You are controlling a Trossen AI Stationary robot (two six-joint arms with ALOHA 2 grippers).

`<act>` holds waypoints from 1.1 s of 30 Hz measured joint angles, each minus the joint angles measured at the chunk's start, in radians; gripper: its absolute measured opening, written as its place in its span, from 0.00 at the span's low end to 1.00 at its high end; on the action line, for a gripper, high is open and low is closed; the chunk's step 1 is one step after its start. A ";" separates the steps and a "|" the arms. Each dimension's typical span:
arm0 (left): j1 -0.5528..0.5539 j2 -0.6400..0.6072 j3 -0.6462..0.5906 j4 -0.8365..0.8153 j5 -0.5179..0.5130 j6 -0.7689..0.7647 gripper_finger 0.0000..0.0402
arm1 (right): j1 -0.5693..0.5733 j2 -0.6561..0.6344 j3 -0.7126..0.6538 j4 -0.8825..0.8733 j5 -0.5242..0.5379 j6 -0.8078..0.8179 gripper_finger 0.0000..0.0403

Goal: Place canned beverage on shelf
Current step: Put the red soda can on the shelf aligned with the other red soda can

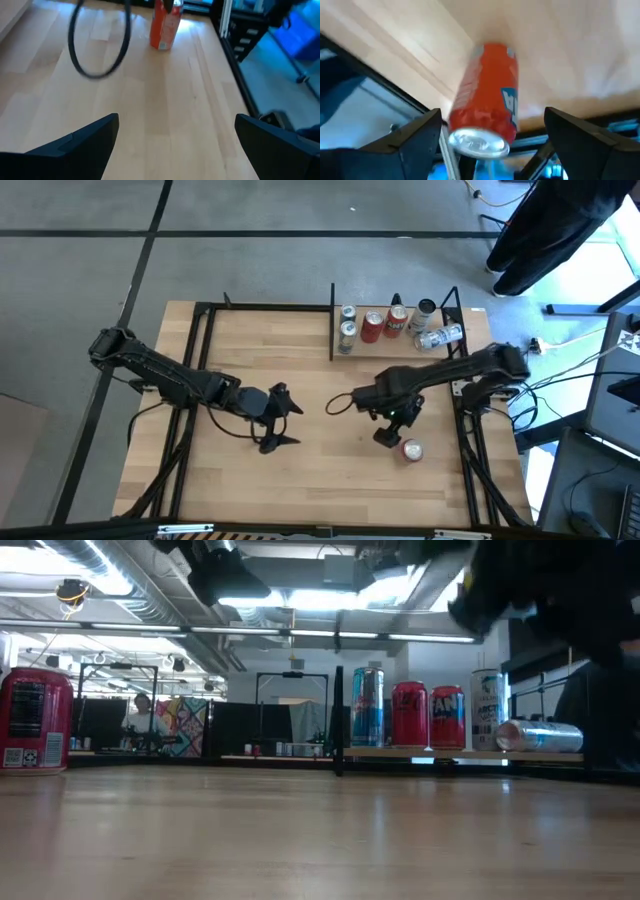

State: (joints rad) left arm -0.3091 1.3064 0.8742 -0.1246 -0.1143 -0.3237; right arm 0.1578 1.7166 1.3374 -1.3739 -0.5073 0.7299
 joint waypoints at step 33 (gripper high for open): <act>-0.058 0.843 0.786 0.245 -0.105 -0.214 0.99 | 0.967 -0.724 -0.651 0.290 0.761 0.859 0.85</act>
State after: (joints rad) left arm -0.3674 2.1493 1.6599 0.1204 -0.2188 -0.5373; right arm 1.1252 0.9924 0.6867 -1.0842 0.2535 1.5886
